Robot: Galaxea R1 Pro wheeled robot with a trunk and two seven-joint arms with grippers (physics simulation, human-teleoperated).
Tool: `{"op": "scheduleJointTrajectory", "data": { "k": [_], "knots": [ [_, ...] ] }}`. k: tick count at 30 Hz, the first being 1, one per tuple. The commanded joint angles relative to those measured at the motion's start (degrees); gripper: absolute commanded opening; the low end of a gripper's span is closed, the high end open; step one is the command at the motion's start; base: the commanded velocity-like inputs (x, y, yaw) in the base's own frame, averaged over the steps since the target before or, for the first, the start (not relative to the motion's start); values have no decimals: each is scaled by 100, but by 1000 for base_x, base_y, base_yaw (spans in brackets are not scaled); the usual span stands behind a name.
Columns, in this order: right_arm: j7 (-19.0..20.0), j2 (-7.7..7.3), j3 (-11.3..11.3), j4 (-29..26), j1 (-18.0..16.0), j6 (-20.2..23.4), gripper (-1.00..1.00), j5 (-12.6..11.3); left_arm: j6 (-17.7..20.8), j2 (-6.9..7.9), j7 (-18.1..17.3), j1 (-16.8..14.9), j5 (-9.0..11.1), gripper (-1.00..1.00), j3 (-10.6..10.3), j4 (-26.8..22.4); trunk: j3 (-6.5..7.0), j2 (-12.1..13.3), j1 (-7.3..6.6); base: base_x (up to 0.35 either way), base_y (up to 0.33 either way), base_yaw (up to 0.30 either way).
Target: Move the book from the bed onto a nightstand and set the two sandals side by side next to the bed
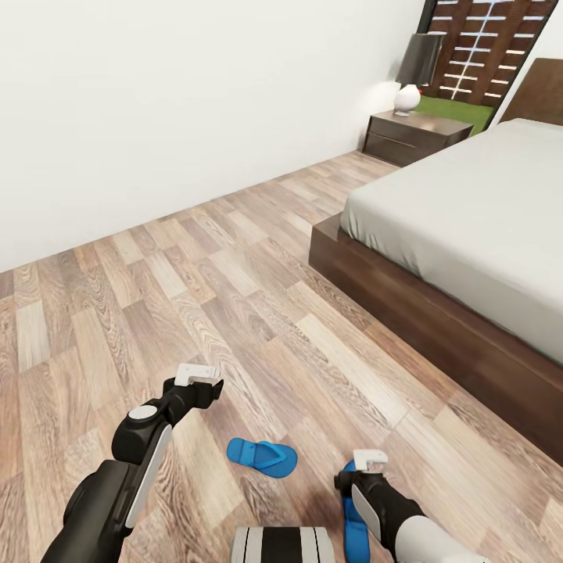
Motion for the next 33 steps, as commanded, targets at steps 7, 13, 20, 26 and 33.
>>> {"op": "scheduleJointTrajectory", "data": {
  "k": [7,13,20,26,33],
  "knots": [
    [-19,5,-1,-5,-42,39,100,-1,28,3,-18,-3,-11,100,-3,-7,-115,-8,12,0,0,0],
    [-19,6,-1,-4,-71,42,100,-1,27,3,-18,-3,-11,100,-3,-7,-248,-16,27,0,0,0],
    [-19,6,-1,-3,-85,44,100,-1,27,3,-18,-3,-11,100,-3,-7,-336,-22,38,0,0,0],
    [-19,6,-1,-3,-92,43,100,-1,27,3,-18,-3,-11,100,-3,-7,-336,-22,38,0,0,0],
    [-19,6,-1,-3,-98,44,100,-1,27,3,-18,-2,-11,100,-3,-7,-425,-27,48,0,0,0]
  ]
}}
